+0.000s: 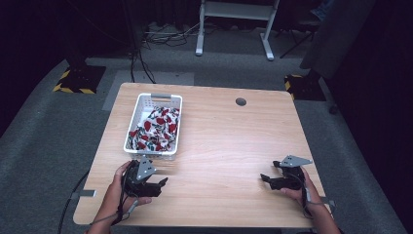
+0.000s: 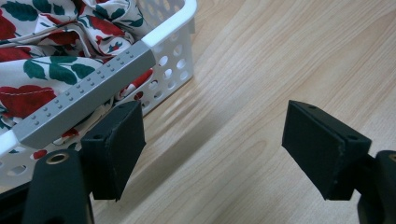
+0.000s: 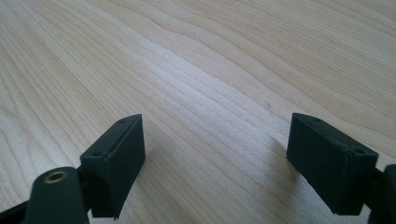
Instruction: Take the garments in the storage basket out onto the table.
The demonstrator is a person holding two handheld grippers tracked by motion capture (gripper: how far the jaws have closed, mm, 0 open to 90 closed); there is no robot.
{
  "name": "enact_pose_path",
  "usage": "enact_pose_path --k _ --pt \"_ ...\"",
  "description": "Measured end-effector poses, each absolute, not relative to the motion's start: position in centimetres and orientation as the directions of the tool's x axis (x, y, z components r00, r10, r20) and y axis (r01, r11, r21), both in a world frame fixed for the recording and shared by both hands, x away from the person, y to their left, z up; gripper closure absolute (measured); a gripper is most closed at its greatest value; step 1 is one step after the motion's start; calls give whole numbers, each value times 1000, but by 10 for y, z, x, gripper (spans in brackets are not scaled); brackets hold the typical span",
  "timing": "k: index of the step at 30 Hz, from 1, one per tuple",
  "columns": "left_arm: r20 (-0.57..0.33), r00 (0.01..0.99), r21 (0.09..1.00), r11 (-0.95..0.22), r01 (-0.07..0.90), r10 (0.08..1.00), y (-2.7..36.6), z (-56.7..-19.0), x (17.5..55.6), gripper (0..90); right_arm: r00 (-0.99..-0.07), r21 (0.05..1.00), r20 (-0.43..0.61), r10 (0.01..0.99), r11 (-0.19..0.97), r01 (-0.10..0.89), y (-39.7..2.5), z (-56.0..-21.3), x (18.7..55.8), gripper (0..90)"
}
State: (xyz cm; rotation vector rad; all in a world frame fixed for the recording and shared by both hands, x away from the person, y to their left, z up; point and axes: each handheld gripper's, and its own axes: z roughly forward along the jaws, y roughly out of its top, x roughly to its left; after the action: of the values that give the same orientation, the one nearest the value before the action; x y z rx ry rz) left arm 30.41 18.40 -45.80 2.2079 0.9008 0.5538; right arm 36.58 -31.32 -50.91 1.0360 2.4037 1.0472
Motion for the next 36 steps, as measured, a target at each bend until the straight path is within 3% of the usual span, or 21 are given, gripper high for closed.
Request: enact_pose_path --k 36 --pt "160 634 749 -511 421 757 188 -444 327 206 -686 734 -5 728 469 492 -313 -509 366 195"
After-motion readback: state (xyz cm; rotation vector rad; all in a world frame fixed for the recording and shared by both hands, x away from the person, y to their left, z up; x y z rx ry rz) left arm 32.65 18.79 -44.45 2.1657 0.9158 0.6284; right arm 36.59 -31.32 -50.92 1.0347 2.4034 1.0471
